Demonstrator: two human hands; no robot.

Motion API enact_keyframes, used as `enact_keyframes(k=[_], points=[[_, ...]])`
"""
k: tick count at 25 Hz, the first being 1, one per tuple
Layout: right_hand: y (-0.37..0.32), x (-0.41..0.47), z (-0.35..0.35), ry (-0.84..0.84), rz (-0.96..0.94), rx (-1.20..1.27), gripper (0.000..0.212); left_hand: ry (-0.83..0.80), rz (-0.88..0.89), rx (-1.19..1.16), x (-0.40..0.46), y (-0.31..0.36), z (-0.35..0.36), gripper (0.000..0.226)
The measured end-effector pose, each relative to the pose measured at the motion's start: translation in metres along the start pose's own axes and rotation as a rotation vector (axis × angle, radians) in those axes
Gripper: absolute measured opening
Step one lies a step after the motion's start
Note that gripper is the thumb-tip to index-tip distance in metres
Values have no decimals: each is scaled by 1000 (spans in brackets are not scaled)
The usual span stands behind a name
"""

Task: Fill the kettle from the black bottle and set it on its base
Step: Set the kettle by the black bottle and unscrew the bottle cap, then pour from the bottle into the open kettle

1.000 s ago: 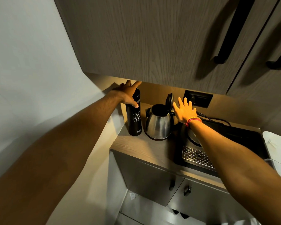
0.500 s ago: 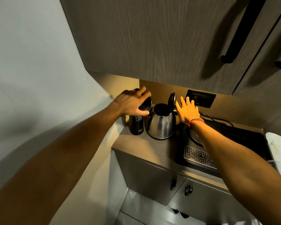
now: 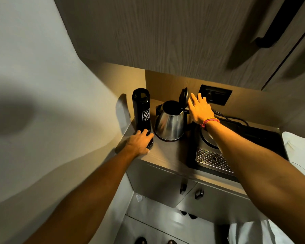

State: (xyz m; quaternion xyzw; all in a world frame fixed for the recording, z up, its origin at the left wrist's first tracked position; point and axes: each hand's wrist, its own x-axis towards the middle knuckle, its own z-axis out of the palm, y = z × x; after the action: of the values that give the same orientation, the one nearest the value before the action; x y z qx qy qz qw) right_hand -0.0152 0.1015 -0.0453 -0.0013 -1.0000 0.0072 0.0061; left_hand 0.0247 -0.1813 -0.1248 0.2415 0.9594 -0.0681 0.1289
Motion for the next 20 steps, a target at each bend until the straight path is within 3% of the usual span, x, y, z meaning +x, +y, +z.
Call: enact_keyframes(k=[3,5,10,12,14,16,20], points=[[2,1,1,11,19,17,67,-24,-53,-28,5,15,12,82],[1,2,2,6,25,19,67,53,-52,-3,6,17,8,81],[-2,1,1,-1,14,26,69,687,171,158,0,-3,-27,61],[-4,0,0,-6,21,41,67,857,-16,-44,0,-11,-48,61],[-6,-1,-2,-5,15,41,68,988,-395,-441,-3,-15,-68,68],[-8,-1,-5,1,7,37,68,981,-599,-752,-2,-22,-77,83],[-10,-3,-7,-13,-17,26,68,720,-437,-1147,11,-31,-77,109]])
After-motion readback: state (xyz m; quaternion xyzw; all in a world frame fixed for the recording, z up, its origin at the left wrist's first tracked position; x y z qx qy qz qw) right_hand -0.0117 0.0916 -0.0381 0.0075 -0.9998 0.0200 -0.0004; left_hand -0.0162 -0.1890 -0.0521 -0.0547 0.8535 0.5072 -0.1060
